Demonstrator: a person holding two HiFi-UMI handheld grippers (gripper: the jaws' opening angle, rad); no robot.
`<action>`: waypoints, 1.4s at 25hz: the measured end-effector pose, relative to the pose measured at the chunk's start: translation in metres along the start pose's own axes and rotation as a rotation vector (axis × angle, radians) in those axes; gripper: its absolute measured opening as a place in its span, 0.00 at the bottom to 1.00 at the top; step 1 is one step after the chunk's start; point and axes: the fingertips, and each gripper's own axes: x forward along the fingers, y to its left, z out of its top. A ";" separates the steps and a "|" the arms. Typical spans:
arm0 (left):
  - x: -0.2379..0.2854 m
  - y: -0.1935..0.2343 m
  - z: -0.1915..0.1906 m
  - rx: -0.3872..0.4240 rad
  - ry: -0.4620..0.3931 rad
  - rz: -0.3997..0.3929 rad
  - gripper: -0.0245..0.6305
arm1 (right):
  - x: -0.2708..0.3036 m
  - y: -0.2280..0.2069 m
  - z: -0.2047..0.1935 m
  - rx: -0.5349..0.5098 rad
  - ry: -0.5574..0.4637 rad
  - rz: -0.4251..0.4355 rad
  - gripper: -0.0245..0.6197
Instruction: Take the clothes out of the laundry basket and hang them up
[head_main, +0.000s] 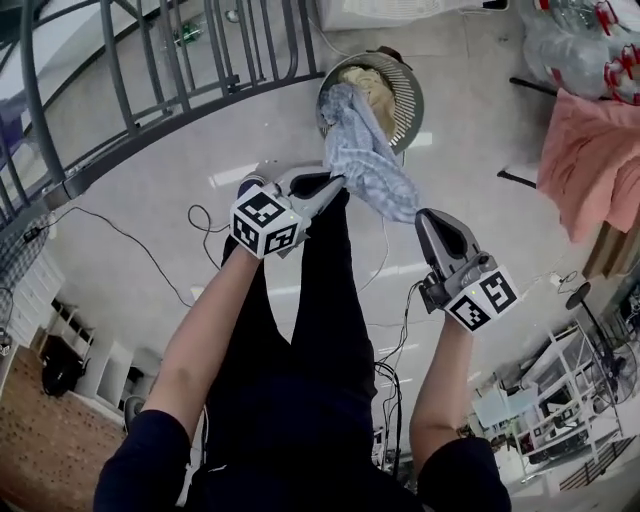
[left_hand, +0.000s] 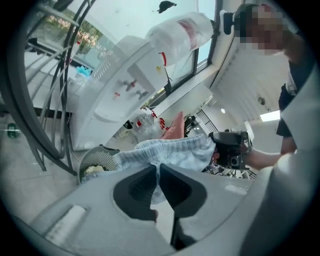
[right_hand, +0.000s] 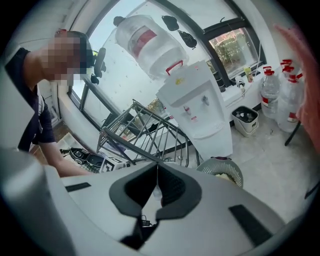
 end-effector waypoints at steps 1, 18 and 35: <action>-0.012 -0.004 0.012 0.018 -0.019 0.021 0.08 | -0.001 0.005 0.004 -0.011 -0.011 -0.004 0.05; -0.214 -0.121 0.174 0.268 -0.344 0.214 0.08 | -0.019 0.150 0.095 -0.160 -0.149 -0.009 0.05; -0.379 -0.220 0.229 0.408 -0.567 0.248 0.08 | 0.000 0.305 0.098 -0.333 -0.245 0.161 0.27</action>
